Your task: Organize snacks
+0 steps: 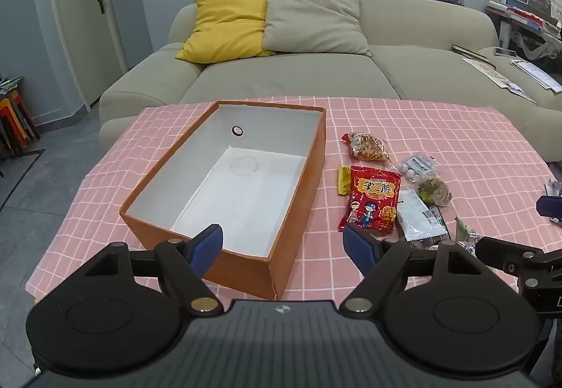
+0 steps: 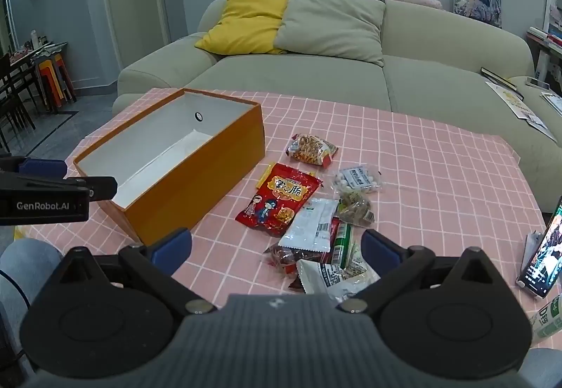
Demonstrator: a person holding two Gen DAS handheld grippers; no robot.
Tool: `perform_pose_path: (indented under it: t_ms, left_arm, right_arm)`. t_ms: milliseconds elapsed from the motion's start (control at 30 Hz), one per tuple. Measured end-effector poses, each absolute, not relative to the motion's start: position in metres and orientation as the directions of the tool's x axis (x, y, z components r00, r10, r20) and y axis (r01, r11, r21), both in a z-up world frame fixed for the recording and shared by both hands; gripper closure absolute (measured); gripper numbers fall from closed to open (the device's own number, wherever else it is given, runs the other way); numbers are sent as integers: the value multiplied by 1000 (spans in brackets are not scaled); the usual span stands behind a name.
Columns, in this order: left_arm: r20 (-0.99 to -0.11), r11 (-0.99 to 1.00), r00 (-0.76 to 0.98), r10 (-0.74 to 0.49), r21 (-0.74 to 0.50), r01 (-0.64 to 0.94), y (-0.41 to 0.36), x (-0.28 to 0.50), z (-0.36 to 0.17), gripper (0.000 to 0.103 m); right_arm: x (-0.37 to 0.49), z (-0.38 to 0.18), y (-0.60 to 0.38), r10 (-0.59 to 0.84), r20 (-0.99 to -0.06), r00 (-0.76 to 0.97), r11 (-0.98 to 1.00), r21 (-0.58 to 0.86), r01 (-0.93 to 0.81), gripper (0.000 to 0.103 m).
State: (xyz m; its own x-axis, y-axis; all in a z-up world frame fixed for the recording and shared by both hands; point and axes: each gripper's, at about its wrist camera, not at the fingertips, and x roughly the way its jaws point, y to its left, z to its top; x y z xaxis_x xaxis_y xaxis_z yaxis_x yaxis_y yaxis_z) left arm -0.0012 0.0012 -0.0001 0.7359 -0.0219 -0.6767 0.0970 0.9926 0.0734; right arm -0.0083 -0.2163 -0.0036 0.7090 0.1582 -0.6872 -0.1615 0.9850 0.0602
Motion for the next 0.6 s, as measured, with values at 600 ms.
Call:
perform_pose_path:
  t_ms: [600]
  left_arm:
    - [-707,994,707,0,80,80,0,5,-4,12]
  right_arm:
    - [-12,-13,-216,155,-696,701,986,66,-152,4]
